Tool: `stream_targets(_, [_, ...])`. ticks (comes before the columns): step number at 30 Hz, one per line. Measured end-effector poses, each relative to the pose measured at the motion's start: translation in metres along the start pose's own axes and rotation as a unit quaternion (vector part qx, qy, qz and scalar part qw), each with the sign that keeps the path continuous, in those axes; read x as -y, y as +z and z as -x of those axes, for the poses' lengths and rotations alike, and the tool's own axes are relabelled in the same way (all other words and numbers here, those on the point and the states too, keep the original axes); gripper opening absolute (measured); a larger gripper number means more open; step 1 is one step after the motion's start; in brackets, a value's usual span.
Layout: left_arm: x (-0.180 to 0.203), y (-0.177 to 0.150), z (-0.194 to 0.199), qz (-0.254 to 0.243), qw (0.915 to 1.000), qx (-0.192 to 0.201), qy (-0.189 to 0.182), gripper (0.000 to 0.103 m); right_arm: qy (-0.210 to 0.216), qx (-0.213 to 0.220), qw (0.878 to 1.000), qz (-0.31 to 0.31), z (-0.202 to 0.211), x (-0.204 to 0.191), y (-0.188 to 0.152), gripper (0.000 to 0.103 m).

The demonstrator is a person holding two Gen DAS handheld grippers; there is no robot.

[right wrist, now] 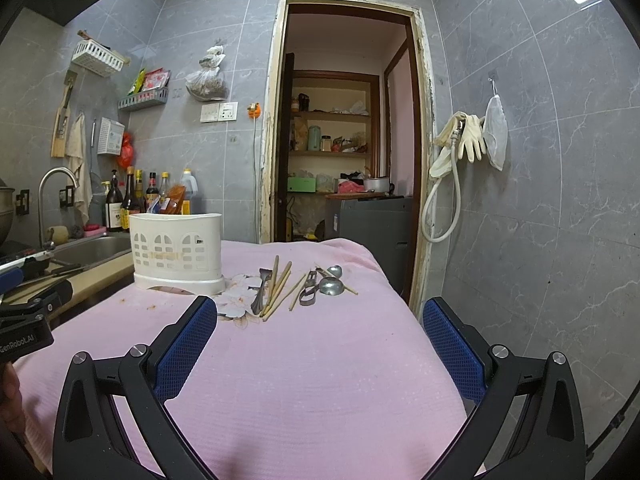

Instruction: Organize utensils

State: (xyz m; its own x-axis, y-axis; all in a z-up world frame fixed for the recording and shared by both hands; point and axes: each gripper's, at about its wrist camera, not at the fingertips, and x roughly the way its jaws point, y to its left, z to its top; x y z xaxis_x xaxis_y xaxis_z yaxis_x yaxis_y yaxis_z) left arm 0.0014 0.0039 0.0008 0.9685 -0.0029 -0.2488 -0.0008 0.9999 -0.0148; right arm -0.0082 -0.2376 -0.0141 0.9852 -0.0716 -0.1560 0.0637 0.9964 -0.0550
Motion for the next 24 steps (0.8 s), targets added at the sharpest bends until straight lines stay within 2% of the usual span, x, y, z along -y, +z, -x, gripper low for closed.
stream_targets(24, [-0.0005, -0.0012, 0.0019, 0.000, 1.0000, -0.001, -0.001, 0.102, 0.001, -0.001, 1.000, 0.000, -0.0004, -0.0011, -0.0016, 0.103])
